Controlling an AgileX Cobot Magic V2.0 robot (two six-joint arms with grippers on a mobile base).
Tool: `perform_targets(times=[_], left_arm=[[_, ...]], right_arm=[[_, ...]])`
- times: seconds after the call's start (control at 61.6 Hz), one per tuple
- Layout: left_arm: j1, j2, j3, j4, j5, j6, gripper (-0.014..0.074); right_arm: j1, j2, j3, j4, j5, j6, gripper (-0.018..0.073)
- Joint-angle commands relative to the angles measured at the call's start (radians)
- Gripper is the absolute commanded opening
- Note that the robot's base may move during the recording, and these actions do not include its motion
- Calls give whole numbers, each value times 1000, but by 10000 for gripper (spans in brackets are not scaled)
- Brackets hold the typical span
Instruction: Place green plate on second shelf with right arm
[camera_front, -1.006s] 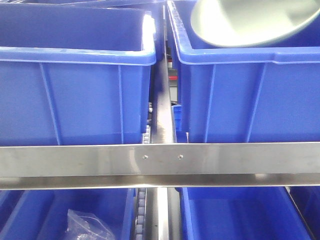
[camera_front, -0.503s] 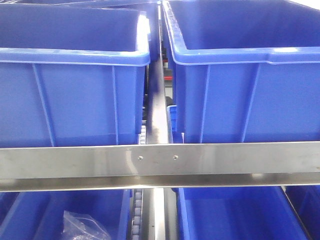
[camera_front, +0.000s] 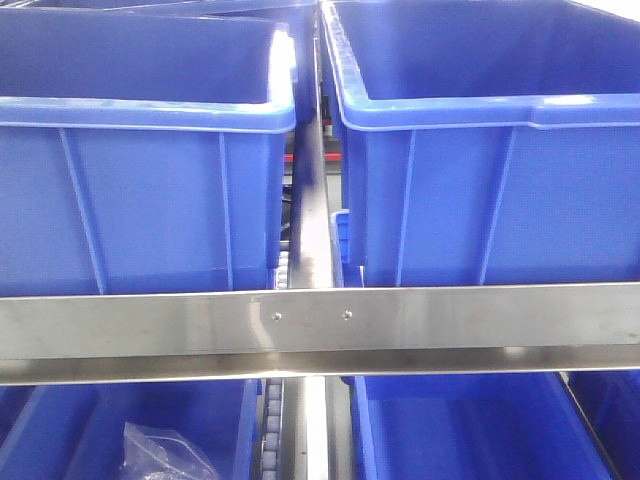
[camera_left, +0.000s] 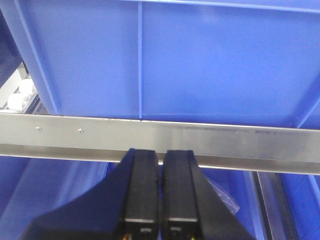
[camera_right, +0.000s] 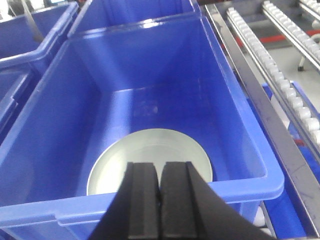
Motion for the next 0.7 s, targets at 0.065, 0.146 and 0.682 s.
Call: perform_targets(times=[0.065, 0.146, 0.682], left_arm=[[-5, -21, 32, 4, -68, 1, 124], [-5, -21, 32, 4, -68, 1, 124], [-5, -21, 32, 4, -68, 1, 124]], right_arm=[[-6, -5, -26, 0, -102, 0, 58], [-6, -5, -26, 0, -100, 0, 58], [-5, -122, 142, -3, -216, 0, 57]])
